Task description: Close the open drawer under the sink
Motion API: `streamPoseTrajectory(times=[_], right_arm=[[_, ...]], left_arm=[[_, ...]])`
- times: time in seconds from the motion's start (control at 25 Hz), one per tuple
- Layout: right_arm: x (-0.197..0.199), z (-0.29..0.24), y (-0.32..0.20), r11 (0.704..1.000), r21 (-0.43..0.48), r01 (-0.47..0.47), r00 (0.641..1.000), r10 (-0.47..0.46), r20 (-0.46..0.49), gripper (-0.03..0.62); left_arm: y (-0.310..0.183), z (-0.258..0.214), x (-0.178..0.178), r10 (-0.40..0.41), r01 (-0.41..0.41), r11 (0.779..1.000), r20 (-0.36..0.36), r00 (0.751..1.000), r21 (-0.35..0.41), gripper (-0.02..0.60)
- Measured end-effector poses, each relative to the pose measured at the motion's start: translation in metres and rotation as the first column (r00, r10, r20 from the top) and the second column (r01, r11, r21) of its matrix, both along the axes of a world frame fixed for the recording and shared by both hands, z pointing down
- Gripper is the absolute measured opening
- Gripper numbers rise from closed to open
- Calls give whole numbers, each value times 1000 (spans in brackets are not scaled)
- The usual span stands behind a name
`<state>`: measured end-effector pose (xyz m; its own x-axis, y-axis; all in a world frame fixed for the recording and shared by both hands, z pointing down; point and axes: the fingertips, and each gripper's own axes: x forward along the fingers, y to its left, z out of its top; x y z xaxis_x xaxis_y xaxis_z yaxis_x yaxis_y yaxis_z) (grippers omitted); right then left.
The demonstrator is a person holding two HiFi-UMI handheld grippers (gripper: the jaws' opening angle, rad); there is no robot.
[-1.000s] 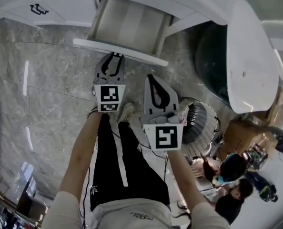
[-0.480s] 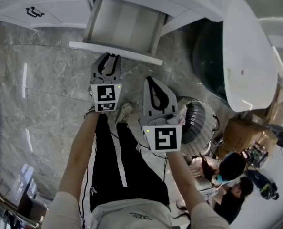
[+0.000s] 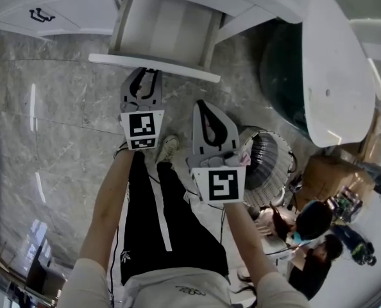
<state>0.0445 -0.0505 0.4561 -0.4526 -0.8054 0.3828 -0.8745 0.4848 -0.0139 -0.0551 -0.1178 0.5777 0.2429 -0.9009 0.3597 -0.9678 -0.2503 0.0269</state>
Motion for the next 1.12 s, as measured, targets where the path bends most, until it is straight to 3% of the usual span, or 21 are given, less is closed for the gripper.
streamPoseTrajectory(times=[0.32, 1.12], right_arm=[[6, 6, -4, 1000, -9, -9, 1000, 9, 0, 28], [5, 13, -16, 999, -23, -33, 999, 33, 4, 28]], left_arm=[[-13, 6, -6, -25, 25, 1000, 29, 999, 0, 120], [-54, -4, -2, 15, -15, 1000, 20, 1000, 11, 120]])
